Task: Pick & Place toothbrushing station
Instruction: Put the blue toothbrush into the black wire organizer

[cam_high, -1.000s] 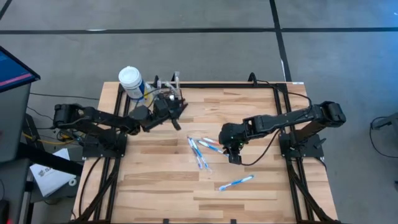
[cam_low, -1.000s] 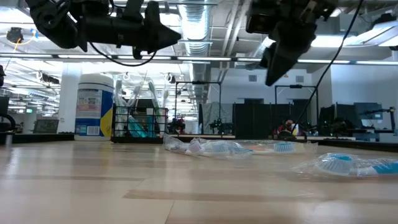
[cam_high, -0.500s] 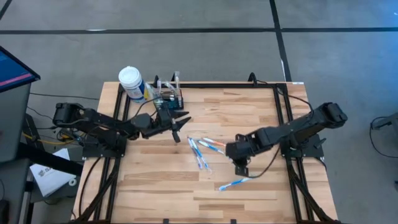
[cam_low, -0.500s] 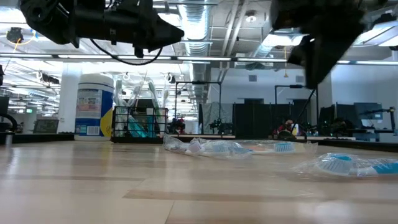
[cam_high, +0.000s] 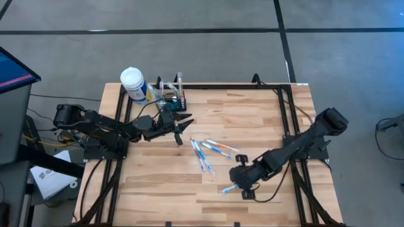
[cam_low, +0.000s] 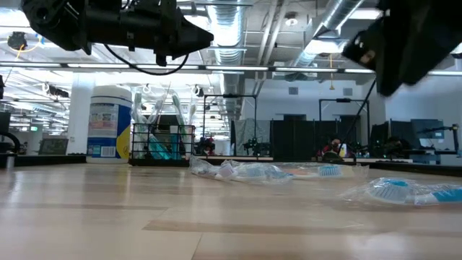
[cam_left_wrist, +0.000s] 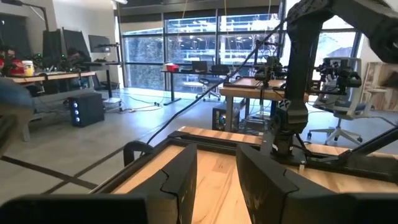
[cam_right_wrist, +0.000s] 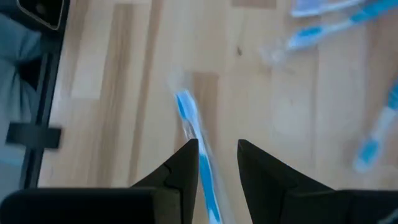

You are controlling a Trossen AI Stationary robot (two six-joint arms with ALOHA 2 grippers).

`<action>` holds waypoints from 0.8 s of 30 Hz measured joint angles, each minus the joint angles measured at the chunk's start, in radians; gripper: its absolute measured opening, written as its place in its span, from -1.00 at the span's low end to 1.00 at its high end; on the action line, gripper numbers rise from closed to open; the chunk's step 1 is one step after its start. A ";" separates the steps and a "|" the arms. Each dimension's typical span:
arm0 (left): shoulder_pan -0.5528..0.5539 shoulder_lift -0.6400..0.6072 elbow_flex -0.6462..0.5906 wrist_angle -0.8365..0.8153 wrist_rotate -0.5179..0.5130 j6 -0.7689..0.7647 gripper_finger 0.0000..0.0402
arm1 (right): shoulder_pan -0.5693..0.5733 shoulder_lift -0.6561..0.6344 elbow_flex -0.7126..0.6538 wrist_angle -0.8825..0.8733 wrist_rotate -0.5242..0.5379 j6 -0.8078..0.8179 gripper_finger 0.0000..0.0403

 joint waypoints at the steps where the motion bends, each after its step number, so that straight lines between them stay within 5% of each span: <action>1: 0.000 0.000 0.000 0.000 0.000 0.000 -0.47 | 0.003 0.022 0.000 0.006 0.000 0.000 -0.49; 24: 0.000 0.000 0.000 -0.016 0.000 0.000 -0.47 | 0.005 0.232 0.018 0.111 -0.072 -0.011 -0.49</action>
